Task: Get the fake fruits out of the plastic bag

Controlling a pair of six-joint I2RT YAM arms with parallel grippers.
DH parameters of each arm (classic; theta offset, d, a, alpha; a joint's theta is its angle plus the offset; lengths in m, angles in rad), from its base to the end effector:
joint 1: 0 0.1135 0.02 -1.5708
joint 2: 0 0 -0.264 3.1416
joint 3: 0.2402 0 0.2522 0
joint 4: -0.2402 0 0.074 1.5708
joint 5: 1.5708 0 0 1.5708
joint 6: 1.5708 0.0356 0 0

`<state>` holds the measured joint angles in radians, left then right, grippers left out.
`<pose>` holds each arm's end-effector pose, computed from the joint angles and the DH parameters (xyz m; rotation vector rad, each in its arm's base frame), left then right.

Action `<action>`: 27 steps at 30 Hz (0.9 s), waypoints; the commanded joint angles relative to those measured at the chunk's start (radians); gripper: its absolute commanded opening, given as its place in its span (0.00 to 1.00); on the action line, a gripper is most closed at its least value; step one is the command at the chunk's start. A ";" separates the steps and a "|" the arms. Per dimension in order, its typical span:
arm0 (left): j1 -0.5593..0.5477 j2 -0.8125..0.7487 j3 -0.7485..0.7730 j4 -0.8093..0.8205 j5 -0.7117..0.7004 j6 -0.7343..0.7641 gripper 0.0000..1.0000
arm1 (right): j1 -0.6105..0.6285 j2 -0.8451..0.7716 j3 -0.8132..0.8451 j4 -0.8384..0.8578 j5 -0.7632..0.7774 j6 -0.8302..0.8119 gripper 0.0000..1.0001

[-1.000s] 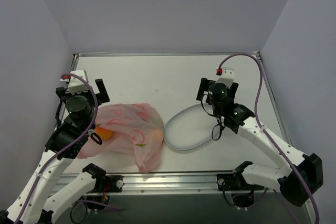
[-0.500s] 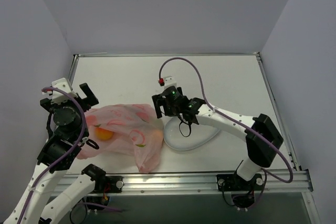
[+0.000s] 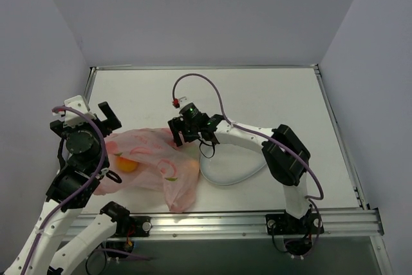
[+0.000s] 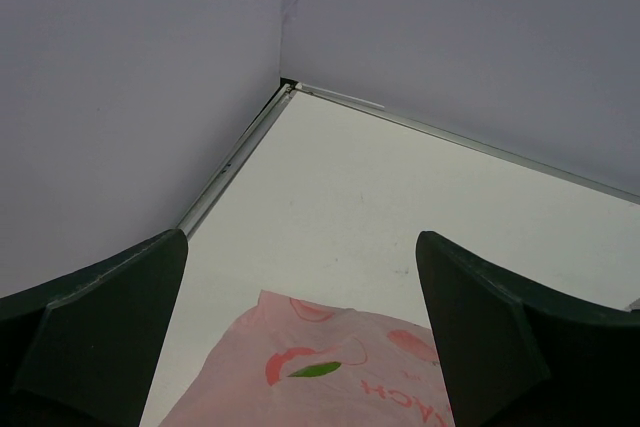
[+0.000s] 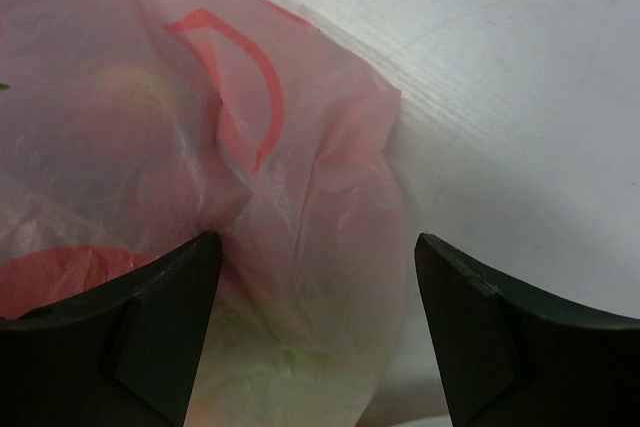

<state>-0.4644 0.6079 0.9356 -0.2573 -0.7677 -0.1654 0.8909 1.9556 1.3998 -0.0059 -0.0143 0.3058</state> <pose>0.1141 -0.0295 0.4069 -0.3901 1.4697 0.0721 0.2835 0.3515 0.2215 -0.6482 2.1219 0.7032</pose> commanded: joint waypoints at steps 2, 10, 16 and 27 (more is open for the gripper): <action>0.000 -0.003 0.028 0.016 -0.010 -0.011 0.97 | 0.019 0.023 0.041 -0.005 -0.136 -0.028 0.71; 0.000 -0.007 0.029 0.009 -0.001 -0.014 0.97 | 0.019 0.075 0.057 -0.005 -0.177 -0.031 0.29; 0.001 -0.003 0.029 0.010 -0.001 -0.011 0.97 | 0.006 0.112 0.134 -0.011 -0.177 -0.042 0.00; 0.001 0.015 0.028 0.013 0.008 -0.014 0.97 | -0.167 0.192 0.409 -0.083 -0.164 -0.076 0.00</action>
<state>-0.4644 0.6079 0.9356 -0.2577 -0.7639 -0.1684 0.7982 2.1361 1.7401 -0.0715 -0.1810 0.2554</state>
